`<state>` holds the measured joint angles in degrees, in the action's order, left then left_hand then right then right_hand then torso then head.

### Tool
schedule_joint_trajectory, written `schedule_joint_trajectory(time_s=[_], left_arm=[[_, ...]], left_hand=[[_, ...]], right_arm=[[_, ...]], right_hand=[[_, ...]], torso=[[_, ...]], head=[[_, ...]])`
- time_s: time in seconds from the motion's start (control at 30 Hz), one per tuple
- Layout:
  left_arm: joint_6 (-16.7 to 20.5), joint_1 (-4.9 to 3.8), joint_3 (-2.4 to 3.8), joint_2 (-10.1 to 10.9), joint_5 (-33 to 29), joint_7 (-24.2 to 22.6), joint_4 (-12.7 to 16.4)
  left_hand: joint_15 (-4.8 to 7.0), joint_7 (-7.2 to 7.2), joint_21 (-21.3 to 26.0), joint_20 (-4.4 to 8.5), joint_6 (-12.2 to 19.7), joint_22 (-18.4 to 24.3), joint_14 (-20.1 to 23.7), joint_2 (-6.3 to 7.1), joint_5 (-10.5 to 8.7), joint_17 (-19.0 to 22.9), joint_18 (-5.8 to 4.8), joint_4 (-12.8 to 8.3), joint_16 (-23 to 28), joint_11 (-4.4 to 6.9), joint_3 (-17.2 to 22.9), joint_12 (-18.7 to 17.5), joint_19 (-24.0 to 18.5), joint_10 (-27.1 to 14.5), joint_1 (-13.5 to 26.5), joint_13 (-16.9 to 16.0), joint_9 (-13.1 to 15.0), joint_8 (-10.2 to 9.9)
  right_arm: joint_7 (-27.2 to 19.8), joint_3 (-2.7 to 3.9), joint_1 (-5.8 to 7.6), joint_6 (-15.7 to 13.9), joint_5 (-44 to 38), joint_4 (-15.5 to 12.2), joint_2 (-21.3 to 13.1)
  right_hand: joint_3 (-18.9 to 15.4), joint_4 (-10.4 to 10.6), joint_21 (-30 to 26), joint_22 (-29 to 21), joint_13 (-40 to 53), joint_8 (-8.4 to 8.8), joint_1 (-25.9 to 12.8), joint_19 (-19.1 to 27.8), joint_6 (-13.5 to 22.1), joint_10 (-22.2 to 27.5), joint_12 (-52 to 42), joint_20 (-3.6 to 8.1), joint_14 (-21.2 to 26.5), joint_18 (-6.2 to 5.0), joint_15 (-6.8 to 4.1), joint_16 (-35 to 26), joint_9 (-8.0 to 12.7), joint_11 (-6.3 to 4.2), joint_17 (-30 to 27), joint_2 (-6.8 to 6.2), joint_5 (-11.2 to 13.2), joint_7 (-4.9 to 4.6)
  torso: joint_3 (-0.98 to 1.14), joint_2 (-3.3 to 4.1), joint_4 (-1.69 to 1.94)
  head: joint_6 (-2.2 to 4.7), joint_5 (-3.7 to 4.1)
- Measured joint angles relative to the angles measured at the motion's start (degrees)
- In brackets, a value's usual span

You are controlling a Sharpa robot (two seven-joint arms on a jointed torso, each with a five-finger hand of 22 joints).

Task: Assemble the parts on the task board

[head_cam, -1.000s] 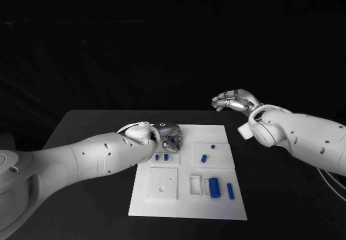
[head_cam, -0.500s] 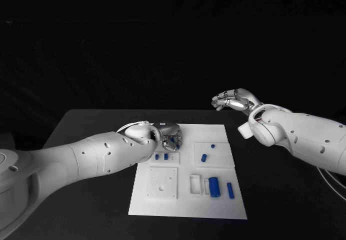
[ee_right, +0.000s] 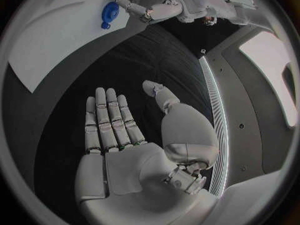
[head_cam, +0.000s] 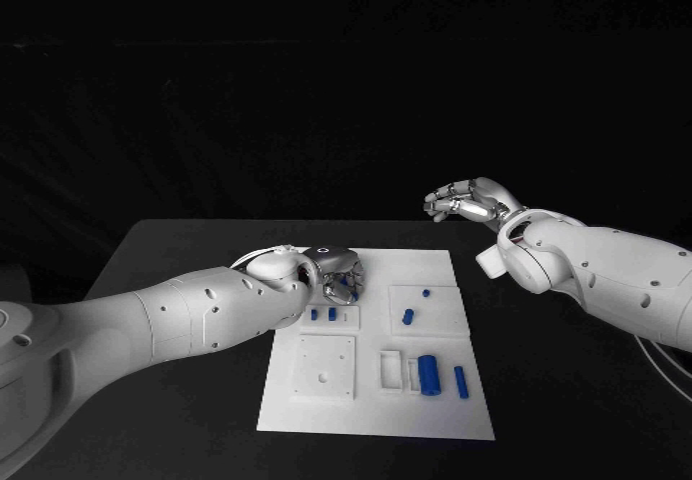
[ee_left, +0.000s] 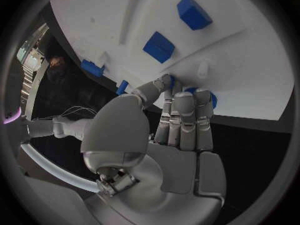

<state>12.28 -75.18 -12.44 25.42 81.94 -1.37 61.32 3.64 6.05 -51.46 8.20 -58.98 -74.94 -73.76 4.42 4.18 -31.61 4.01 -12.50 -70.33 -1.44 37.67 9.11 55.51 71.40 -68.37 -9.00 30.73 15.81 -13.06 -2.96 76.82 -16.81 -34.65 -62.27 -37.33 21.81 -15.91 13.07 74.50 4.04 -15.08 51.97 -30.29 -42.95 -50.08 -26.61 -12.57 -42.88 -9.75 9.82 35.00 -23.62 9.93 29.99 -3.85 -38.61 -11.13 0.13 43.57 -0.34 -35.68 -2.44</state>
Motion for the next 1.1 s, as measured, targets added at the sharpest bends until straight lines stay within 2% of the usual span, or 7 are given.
schedule_joint_trajectory(time_s=[0.47, 0.73, 0.77, 0.83, 0.93, 1.1], left_arm=[[3.83, 0.72, -0.47, 1.62, -3.85, -2.13, 0.72], [6.46, 0.74, 0.01, 2.82, -6.23, -4.21, 2.21], [6.67, 0.75, 0.14, 3.0, -6.47, -4.43, 2.41], [7.06, 0.76, 0.79, 3.43, -6.99, -4.87, 2.85], [7.39, 0.73, 1.2, 4.1, -7.62, -5.32, 3.65], [7.42, 0.73, 2.55, 5.52, -8.67, -5.68, 5.03]], left_hand=[[-0.01, -0.2, 0.0, 0.0, -0.2, 0.01, 0.0, -0.12, 0.21, 0.01, 0.0, -0.05, -0.23, 0.21, 0.13, -0.03, 0.0, 0.21, 0.14, -0.91, -0.03, -0.01], [-0.02, -0.2, -0.23, 0.1, -0.2, 0.01, -0.02, -0.11, 0.21, 0.06, -0.01, -0.12, -0.23, 0.31, 0.18, -0.04, 0.52, 0.65, 0.15, -0.89, -0.03, -0.04], [-0.02, -0.2, -0.23, 0.1, -0.2, 0.02, -0.02, -0.11, 0.21, 0.05, -0.01, -0.12, -0.23, 0.31, 0.18, -0.06, 0.52, 0.66, 0.15, -0.89, -0.03, 0.01], [-0.03, -0.19, -0.23, 0.1, -0.2, 0.02, -0.03, -0.11, 0.21, 0.06, -0.01, -0.12, -0.23, 0.31, 0.18, -0.07, 0.53, 0.67, 0.15, -0.89, -0.03, 0.13], [-0.04, -0.2, -0.23, 0.1, -0.2, 0.02, -0.05, -0.1, 0.2, 0.06, -0.02, -0.13, -0.23, 0.31, 0.16, -0.07, 0.54, 0.68, 0.14, -0.88, -0.03, 0.13], [-0.11, -0.19, -0.23, 0.1, -0.2, 0.02, -0.11, -0.07, 0.2, 0.05, -0.01, -0.29, -0.23, 0.3, 0.28, -0.08, 0.54, 0.67, 0.12, -0.86, -0.04, 0.13]], right_arm=[[0.0, 0.0, 0.0, 0.0, 0.0, 0.08, -0.03], [0.0, 0.0, 0.0, 0.0, 0.0, 0.19, -0.02], [0.0, 0.0, 0.0, 0.0, 0.0, 0.19, -0.02], [0.0, 0.0, 0.0, 0.0, 0.0, 0.19, -0.02], [-0.01, 0.0, 0.0, 0.0, 0.0, 0.19, -0.07], [-0.01, 0.0, 0.0, 0.0, 0.0, 0.21, -0.07]], right_hand=[[0.0, 0.0, 0.0, 0.04, 0.0, -0.21, 0.0, 0.0, 0.0, 0.0, 0.0, 0.0, 0.0, 0.0, 0.0, 0.0, 0.0, 0.0, -0.05, 0.0, 0.0, 0.0], [0.0, 0.0, 0.0, 0.1, 0.0, -0.21, 0.0, 0.0, 0.0, 0.0, 0.0, 0.0, 0.0, 0.0, 0.0, 0.0, -0.01, 0.0, -0.05, 0.0, 0.0, 0.0], [0.0, 0.0, 0.0, 0.1, 0.0, -0.21, 0.0, 0.0, 0.0, 0.0, 0.0, 0.0, 0.0, 0.0, 0.0, 0.0, -0.01, 0.0, -0.05, 0.0, 0.0, 0.0], [0.0, 0.0, 0.0, 0.1, 0.0, -0.21, 0.0, 0.0, 0.0, 0.0, 0.0, 0.0, 0.0, 0.0, 0.0, 0.0, -0.01, 0.0, -0.05, 0.0, 0.0, 0.0], [0.0, 0.0, 0.0, 0.1, 0.0, -0.2, 0.0, 0.0, 0.0, 0.0, 0.0, 0.0, 0.0, 0.0, 0.0, 0.0, 0.0, 0.0, -0.05, 0.0, 0.0, 0.0], [0.0, 0.0, 0.0, 0.1, 0.0, -0.21, 0.0, 0.0, 0.0, 0.0, 0.0, 0.0, 0.0, 0.0, 0.0, 0.0, 0.04, 0.0, -0.1, 0.0, 0.0, 0.0]], torso=[[-0.01, -0.03, 0.1], [-0.03, -0.03, 0.05], [-0.03, -0.03, 0.05], [-0.03, -0.03, 0.05], [-0.04, -0.03, 0.08], [-0.05, -0.03, 0.12]], head=[[0.48, -0.11], [0.66, -0.29], [0.69, -0.29], [0.74, -0.3], [0.8, -0.3], [0.92, -0.35]])
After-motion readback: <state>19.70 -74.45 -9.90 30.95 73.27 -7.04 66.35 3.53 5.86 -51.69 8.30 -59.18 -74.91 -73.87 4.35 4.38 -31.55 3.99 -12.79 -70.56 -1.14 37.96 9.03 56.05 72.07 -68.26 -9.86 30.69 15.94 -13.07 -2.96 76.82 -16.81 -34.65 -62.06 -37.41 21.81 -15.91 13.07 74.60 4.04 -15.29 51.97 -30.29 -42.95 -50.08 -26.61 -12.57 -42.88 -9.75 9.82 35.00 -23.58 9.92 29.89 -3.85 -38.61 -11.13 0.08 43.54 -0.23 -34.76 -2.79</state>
